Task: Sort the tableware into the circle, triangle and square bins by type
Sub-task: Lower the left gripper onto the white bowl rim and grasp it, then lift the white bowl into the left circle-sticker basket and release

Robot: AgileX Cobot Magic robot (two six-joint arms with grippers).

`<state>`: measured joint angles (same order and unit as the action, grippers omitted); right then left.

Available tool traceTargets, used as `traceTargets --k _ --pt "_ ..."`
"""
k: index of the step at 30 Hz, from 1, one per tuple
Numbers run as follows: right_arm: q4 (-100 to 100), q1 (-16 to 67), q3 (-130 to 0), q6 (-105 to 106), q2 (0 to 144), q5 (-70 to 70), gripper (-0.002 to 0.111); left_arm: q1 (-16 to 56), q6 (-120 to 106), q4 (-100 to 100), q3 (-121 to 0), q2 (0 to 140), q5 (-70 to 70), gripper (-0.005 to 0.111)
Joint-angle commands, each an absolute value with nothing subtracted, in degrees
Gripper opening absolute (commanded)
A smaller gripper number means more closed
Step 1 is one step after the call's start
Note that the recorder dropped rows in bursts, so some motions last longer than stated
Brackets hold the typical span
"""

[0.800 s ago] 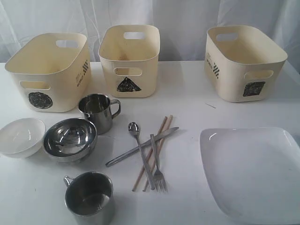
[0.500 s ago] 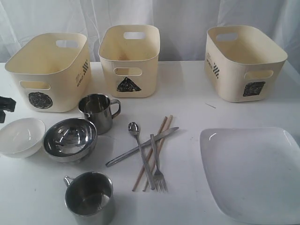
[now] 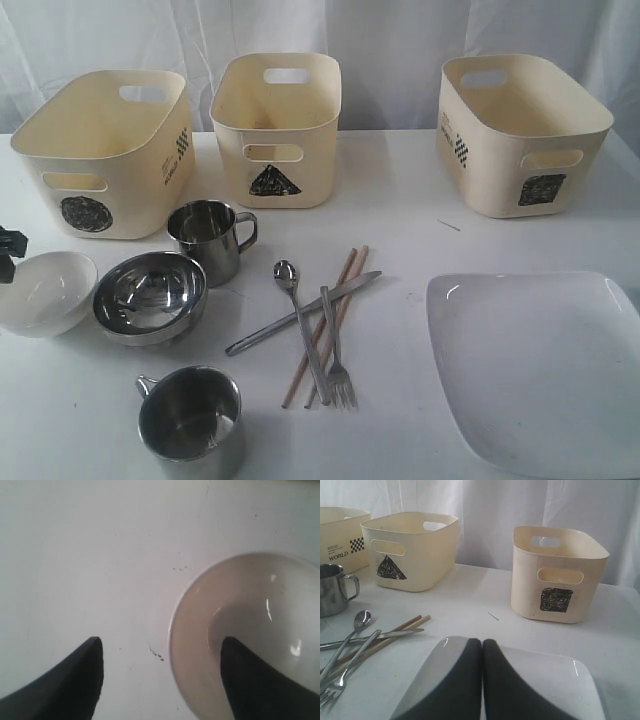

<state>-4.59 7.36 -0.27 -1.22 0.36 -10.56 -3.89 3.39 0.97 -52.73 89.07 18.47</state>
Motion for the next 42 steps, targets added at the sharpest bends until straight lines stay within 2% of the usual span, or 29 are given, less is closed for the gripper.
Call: traceTargets --k 1,20,21,23,29,36,42 --pt "-4.48 7.56 0.0 -1.23 0.0 -10.24 0.0 -4.01 3.06 0.0 -53.04 89.95 15.51 0.07" --pt "-4.48 7.56 0.0 -1.23 0.0 -10.24 0.0 -3.91 3.06 -2.57 -53.04 103.42 9.87 0.069" --pt "-4.48 7.56 0.0 -1.23 0.0 -10.24 0.0 -3.91 3.06 -2.57 -53.04 103.98 9.87 0.068" --pt "-4.48 7.56 0.0 -1.23 0.0 -10.24 0.0 -3.91 3.06 -2.57 -53.04 104.5 9.87 0.056" --pt "-4.48 7.56 0.0 -1.23 0.0 -10.24 0.0 -3.91 2.94 -2.57 -53.08 104.55 12.88 0.0" --pt "-4.48 7.56 0.0 -1.23 0.0 -10.24 0.0 -3.91 2.69 -2.57 -53.41 102.23 17.82 0.0" --pt "-4.48 7.56 0.0 -1.23 0.0 -10.24 0.0 -3.91 2.57 -2.57 -53.41 91.78 20.15 0.0"
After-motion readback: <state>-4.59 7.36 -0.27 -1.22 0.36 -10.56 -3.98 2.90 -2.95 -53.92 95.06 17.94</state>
